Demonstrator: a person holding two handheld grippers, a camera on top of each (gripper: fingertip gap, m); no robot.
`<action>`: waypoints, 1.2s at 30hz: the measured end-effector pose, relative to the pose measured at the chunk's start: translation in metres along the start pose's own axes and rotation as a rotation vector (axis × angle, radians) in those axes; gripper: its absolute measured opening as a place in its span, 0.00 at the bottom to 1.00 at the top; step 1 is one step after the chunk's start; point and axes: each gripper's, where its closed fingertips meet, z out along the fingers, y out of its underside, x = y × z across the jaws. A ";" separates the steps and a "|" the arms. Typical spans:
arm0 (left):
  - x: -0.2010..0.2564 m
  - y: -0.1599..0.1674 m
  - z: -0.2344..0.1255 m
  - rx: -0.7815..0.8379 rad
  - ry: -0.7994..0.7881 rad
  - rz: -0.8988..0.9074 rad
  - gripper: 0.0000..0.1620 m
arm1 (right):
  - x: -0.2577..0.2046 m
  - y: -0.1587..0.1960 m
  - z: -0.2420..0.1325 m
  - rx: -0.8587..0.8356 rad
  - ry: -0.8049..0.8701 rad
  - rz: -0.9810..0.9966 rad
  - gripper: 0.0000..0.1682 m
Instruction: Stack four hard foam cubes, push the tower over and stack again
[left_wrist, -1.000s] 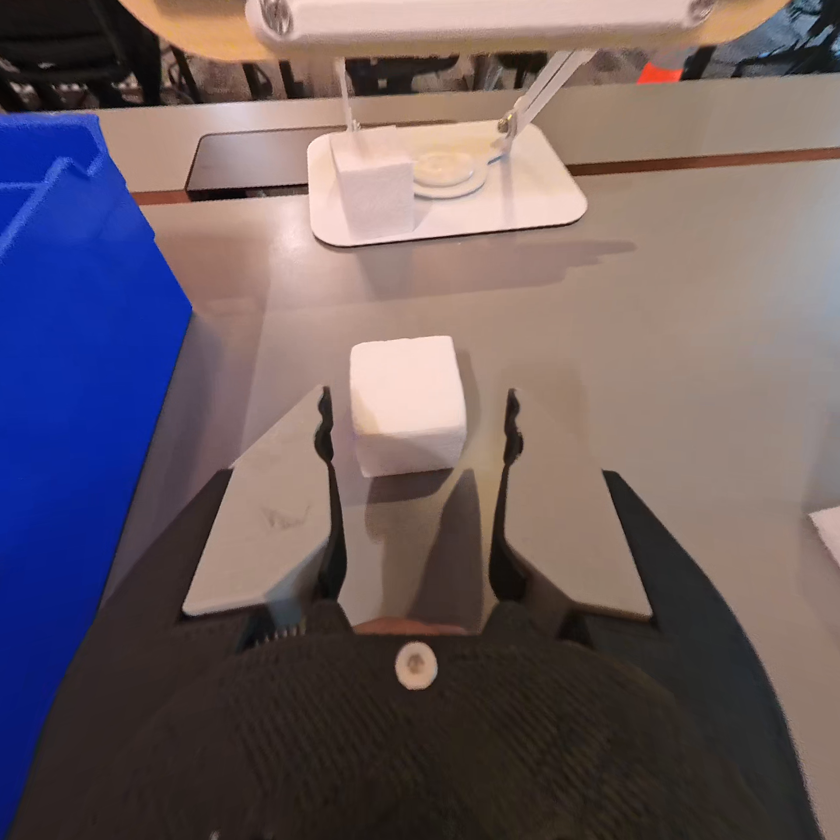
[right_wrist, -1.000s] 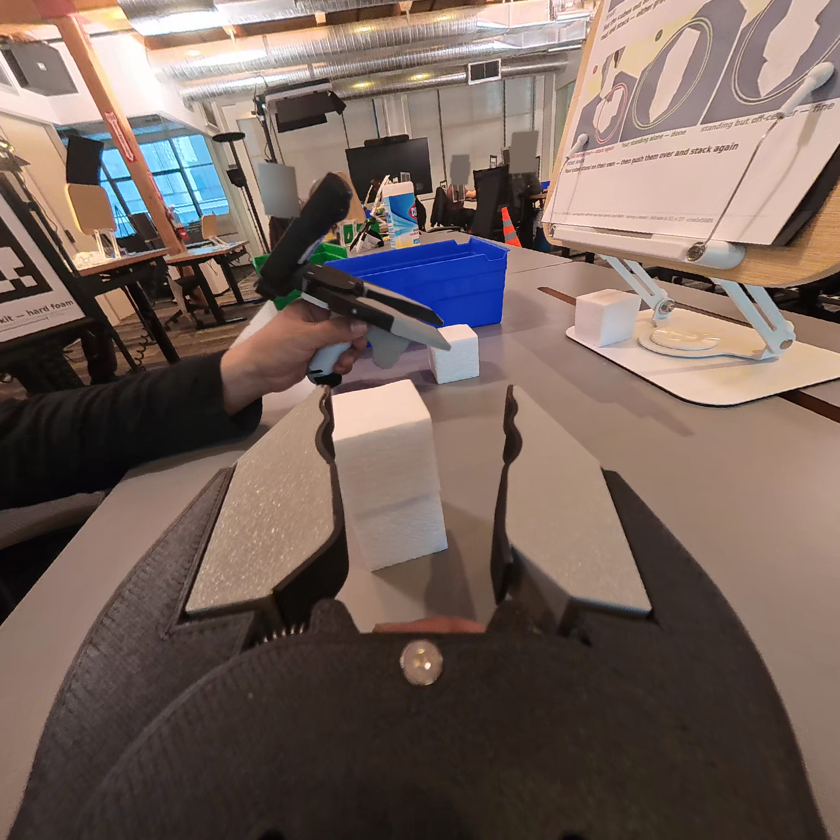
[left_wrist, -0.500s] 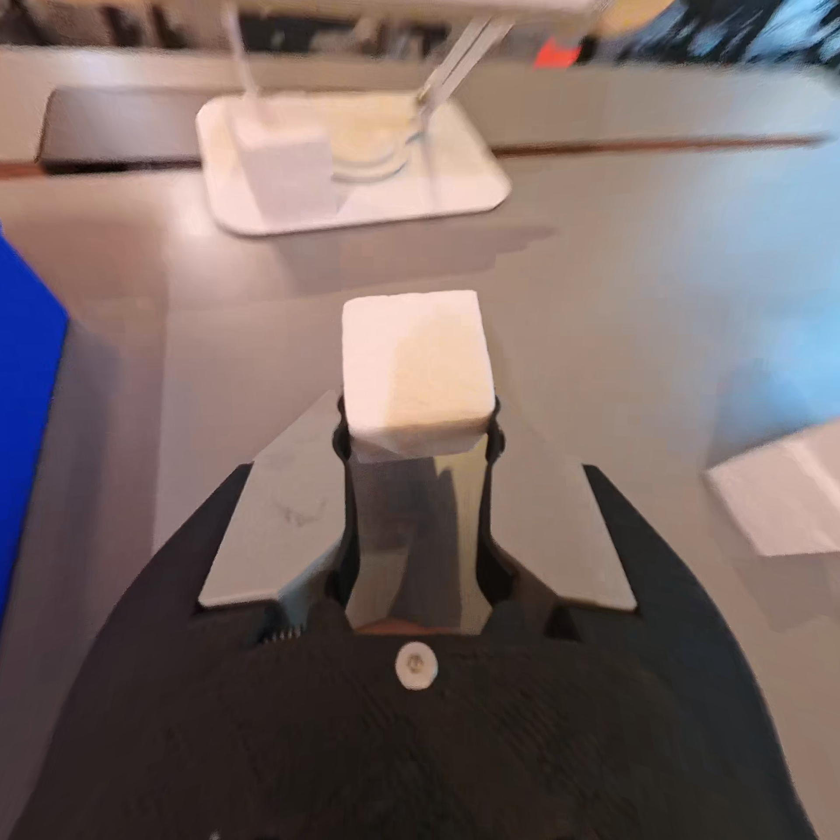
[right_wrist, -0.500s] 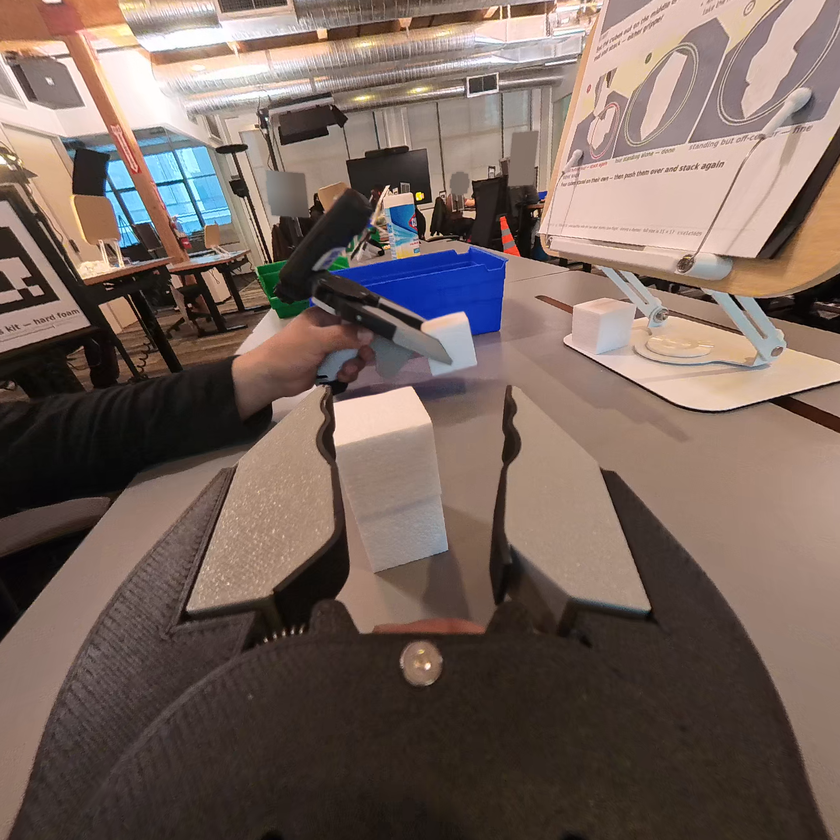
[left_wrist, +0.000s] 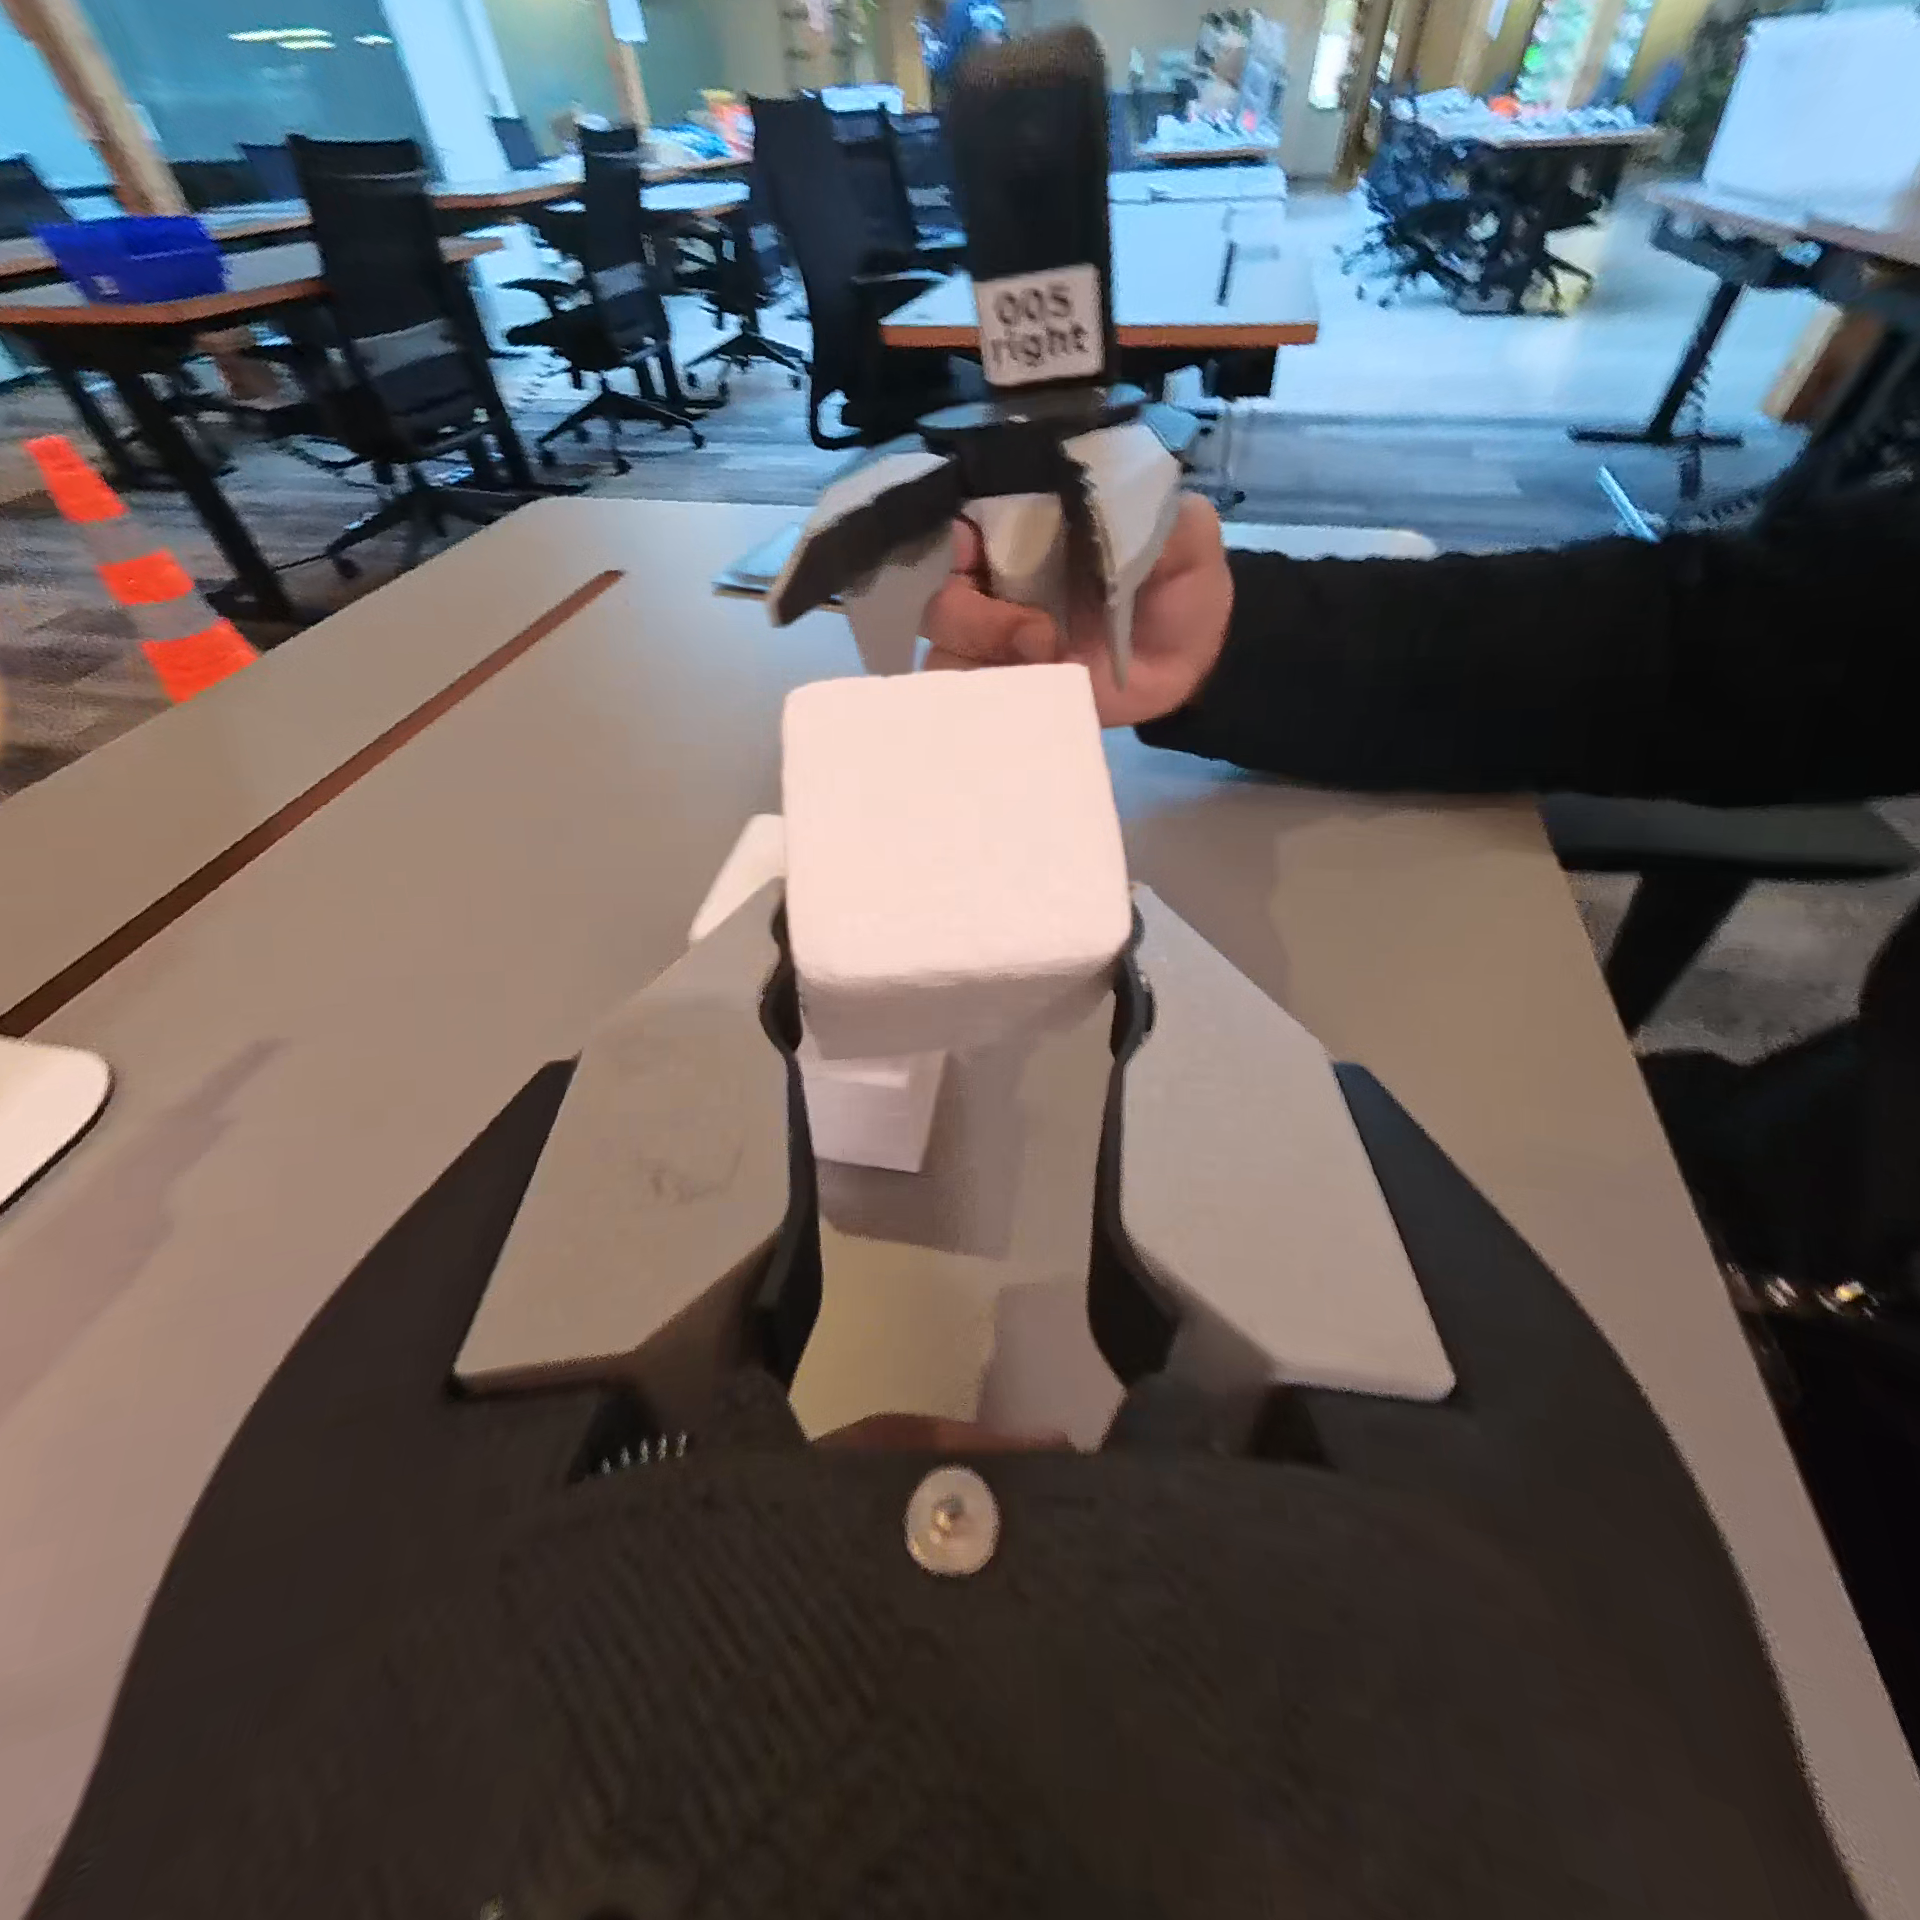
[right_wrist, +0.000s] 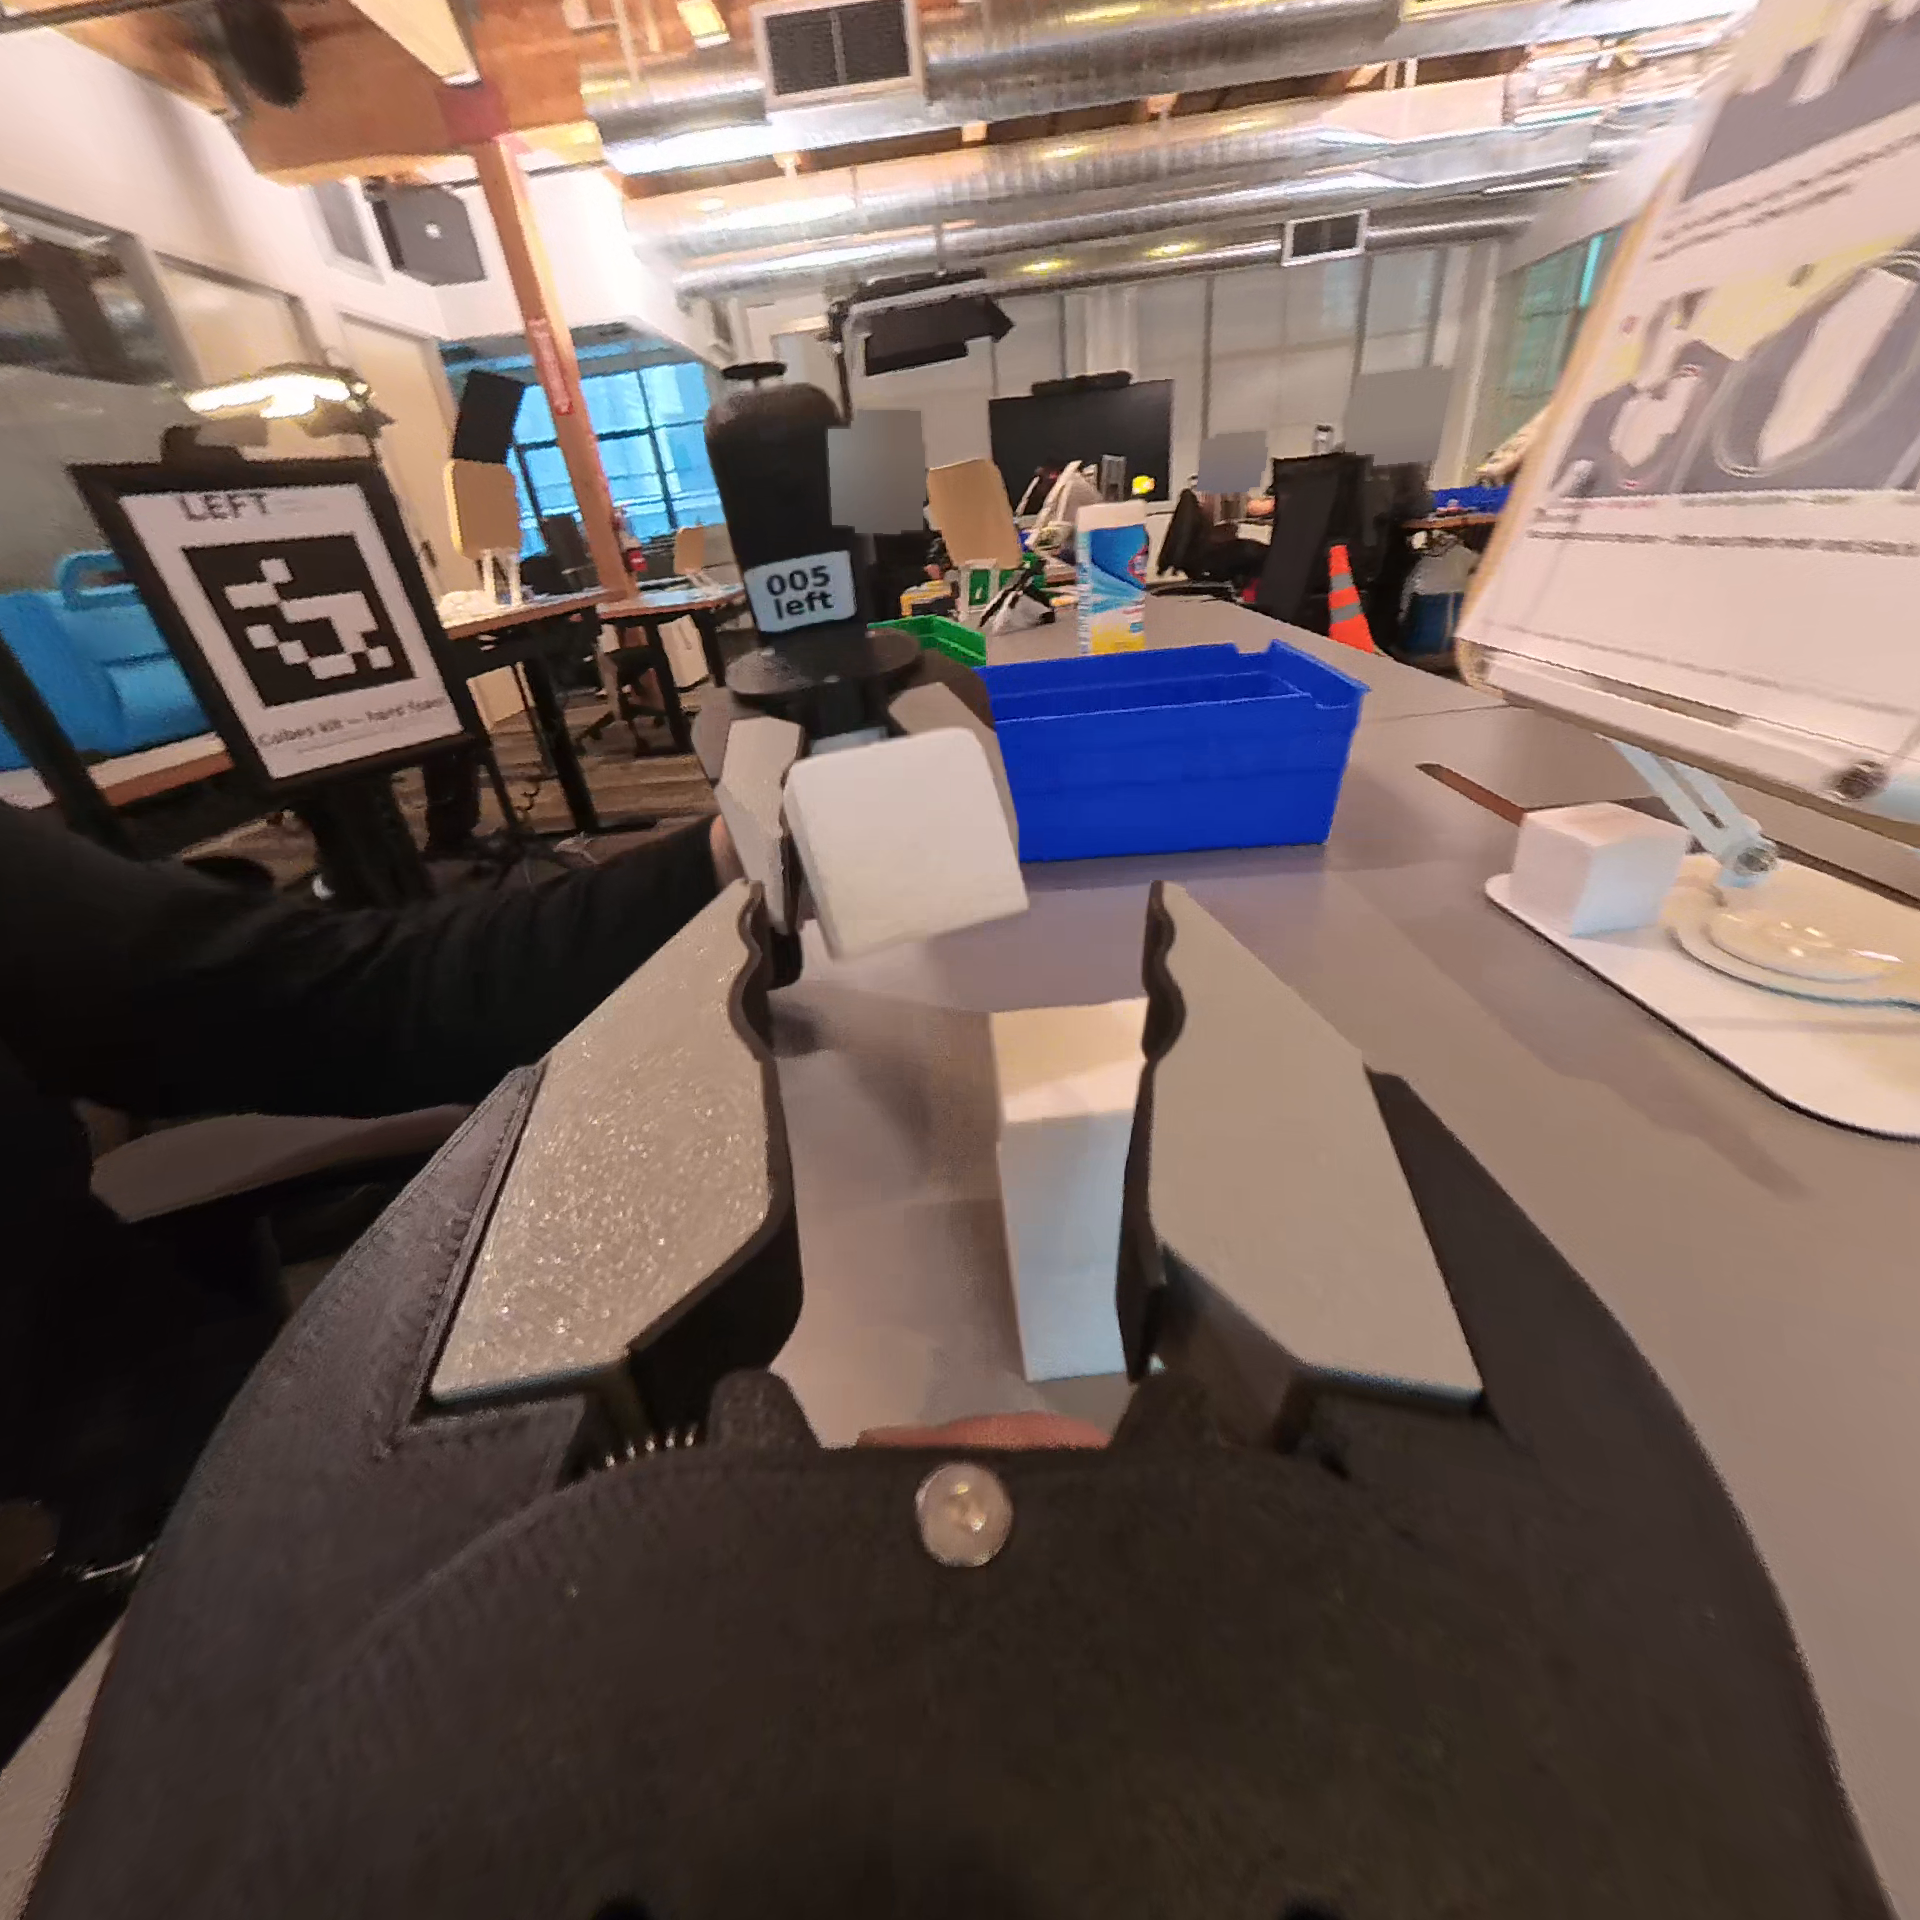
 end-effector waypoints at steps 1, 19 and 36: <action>0.008 0.001 0.002 -0.010 0.026 0.021 0.36 | -0.005 -0.001 0.003 -0.006 -0.014 -0.013 0.41; 0.044 0.011 0.015 -0.067 0.152 0.089 0.36 | -0.058 0.022 0.045 -0.146 -0.133 -0.158 0.42; 0.050 0.011 0.017 -0.063 0.177 0.102 0.36 | -0.061 0.028 0.050 -0.173 -0.120 -0.214 0.33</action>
